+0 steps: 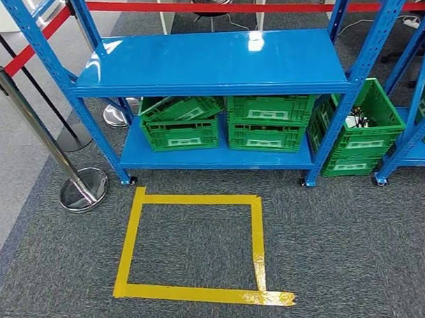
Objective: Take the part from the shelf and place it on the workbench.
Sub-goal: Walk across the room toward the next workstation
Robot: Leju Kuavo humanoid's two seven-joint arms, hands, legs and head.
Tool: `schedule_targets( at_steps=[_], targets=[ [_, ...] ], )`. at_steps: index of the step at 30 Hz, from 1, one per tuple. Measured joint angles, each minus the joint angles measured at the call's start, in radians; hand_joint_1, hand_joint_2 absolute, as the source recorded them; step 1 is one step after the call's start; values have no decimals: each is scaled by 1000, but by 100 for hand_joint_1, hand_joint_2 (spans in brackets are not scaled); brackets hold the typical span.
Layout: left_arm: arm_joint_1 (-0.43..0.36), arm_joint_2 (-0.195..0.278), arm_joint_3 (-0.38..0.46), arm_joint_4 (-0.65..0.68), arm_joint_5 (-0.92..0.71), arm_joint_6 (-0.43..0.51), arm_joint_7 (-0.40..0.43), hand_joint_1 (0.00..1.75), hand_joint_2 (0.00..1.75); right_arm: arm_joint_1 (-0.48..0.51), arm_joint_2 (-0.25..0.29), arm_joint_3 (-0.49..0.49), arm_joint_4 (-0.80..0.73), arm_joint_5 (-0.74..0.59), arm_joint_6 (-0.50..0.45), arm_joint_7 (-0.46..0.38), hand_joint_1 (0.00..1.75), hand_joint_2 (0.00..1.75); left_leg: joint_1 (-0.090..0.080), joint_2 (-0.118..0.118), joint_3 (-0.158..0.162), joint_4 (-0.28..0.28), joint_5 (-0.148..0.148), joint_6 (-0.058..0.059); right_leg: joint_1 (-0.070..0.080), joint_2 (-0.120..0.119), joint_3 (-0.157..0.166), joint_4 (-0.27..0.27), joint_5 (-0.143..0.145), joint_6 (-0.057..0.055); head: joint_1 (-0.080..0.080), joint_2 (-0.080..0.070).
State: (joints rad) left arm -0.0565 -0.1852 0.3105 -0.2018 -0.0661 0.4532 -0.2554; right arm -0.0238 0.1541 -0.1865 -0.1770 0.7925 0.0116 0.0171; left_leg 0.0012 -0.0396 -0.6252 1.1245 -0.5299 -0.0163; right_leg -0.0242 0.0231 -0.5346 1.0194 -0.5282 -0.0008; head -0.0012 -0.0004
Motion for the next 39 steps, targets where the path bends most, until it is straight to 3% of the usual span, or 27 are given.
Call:
schedule_targets(
  at_steps=[2, 3, 4, 5, 7, 8, 10, 13, 15, 18, 19, 20, 22, 23, 24, 26, 28, 33, 34, 36, 37, 38, 39],
  targets=[
    [-2, 0, 0, 0, 0, 0, 0, 0, 0, 5, 0, -6, 0, -3, -1, 2, 0, 0, 3, 24, -66, 134, -53, -6, 2, -17, 3, 0, -7, -4, -3, 0],
    [-2, 0, 0, 0, 0, 0, 0, 0, 0, 6, -1, -8, 0, -5, -1, 3, 0, 0, 4, 26, -89, 177, -61, -7, 2, -24, 7, 0, -12, -5, -3, 0],
    [0, 0, 0, 0, 0, 0, 0, 0, 0, 7, -1, -9, 0, -6, -1, 3, 0, 0, 4, 27, -94, 186, -50, -6, 3, -29, 12, 0, -16, -4, -3, 0],
    [1, 0, 0, 0, 0, -1, 0, 0, 0, 7, -1, -10, 0, -7, 0, 4, 0, 0, 4, 27, -80, 154, -21, -3, 3, -33, 19, 0, -21, -3, -4, 0],
    [2, 1, 0, 0, 0, -2, 0, 0, 0, 7, -1, -11, 0, -7, 0, 6, 0, 0, 1, 30, -16, 24, 47, 11, 4, -40, 32, -1, -32, 2, -3, 0],
    [1, 2, 1, 0, 0, -2, 0, 0, 0, 6, 0, -11, 0, -7, 1, 7, 0, 0, -3, 34, 13, -36, 61, 18, 5, -42, 35, -2, -37, 7, -3, 0],
    [-1, 2, 1, 0, -2, -2, 0, 0, 0, 4, 0, -11, 0, -8, 2, 7, 0, 0, -9, 39, 41, -91, 51, 30, 6, -47, 43, -9, -42, 19, -3, 0],
    [3, 3, 1, 0, -3, -3, 0, 0, 0, 0, 0, -11, 0, -8, 5, 7, 0, 0, -6, 35, 64, -117, 46, 44, 5, -46, 61, -3, -42, 37, -2, 0],
    [3, 2, 1, 0, -3, -3, 1, 0, 0, -1, 0, -11, 0, -8, 7, 7, 0, 0, -2, 33, 82, -125, 42, 52, 4, -35, 20, 65, -71, 42, 3, 0],
    [2, 1, 2, 0, -3, -4, 3, 0, 0, 0, -1, -12, 0, -8, 9, 6, 0, 0, -5, 32, 99, -125, 24, 58, 5, -27, -103, 235, -128, 47, 8, 0],
    [3, 1, 2, 0, -3, -4, 3, 0, 0, 0, -1, -12, 0, -9, 9, 5, 0, 0, -6, 31, 109, -125, 15, 58, 6, -26, -128, 251, -125, 48, 8, 0],
    [5, 1, 2, 0, -3, -4, 3, 0, 0, 1, -1, -12, 0, -9, 10, 5, 0, 0, -6, 30, 122, -125, 6, 57, 6, -26, -134, 231, -102, 48, 8, 0],
    [7, 1, 2, 0, -3, -4, 4, 0, 0, 3, -1, -14, 0, -9, 11, 4, 0, 0, -6, 27, 150, -126, -16, 53, 6, -26, -110, 120, -11, 44, 9, 0],
    [6, 1, 2, 0, -4, -4, 5, 0, 0, 4, -1, -16, 0, -9, 12, 5, 0, 0, -6, 26, 160, -124, -27, 48, 7, -26, -100, 69, 19, 40, 8, 0],
    [5, 1, 2, 1, -4, -4, 5, 0, 0, 5, -1, -17, 1, -9, 13, 6, 0, 0, -6, 25, 165, -124, -36, 43, 9, -25, -91, 38, 39, 33, 7, 0],
    [2, 1, 2, 1, -4, -4, 8, 0, 0, 6, -1, -18, 1, -9, 14, 7, 0, 0, -7, 24, 172, -123, -43, 32, 13, -25, -86, 25, 37, 19, 2, 0],
    [1, 2, 2, 1, -4, -4, 10, 0, 0, 5, 0, -19, 1, -9, 15, 6, 0, 0, -6, 25, 169, -103, -39, 23, 10, -24, -70, 18, 40, 8, -1, 0],
    [0, 3, 2, 1, -5, -3, 12, 0, 0, 4, 0, -19, 1, -9, 16, 6, 0, 0, -6, 28, 147, -58, -29, 16, 5, -26, -53, 9, 36, 1, -1, 0],
    [0, 3, 2, 1, -5, -3, 12, 0, 0, 4, 0, -20, 1, -9, 16, 7, 0, 0, -5, 28, 124, -20, -34, 13, 5, -28, -45, 7, 32, -1, -2, 0],
    [1, 4, 2, 1, -5, -3, 13, 0, 0, 5, 0, -23, 1, -9, 16, 7, 0, 0, 1, 29, 28, 88, -69, 3, 3, -28, -6, 2, 4, -5, -4, 0],
    [2, 4, 2, 1, -6, -3, 14, 0, 0, 6, 0, -24, 1, -9, 17, 7, 0, 0, 4, 30, -9, 101, -63, 0, 3, -28, 19, 0, -15, -4, -4, 0],
    [5, 5, 2, 1, -6, -3, 14, 0, 0, 8, 0, -25, 1, -9, 17, 7, 0, 0, 6, 31, -26, 69, -30, 0, 2, -27, 40, -1, -33, 0, -5, 0],
    [6, 5, 2, 2, -6, -3, 15, 0, 0, 9, 0, -26, 2, -8, 17, 7, 0, 0, 5, 33, -20, 4, 20, 4, 3, -25, 58, -1, -48, 4, -4, 0]
  ],
)
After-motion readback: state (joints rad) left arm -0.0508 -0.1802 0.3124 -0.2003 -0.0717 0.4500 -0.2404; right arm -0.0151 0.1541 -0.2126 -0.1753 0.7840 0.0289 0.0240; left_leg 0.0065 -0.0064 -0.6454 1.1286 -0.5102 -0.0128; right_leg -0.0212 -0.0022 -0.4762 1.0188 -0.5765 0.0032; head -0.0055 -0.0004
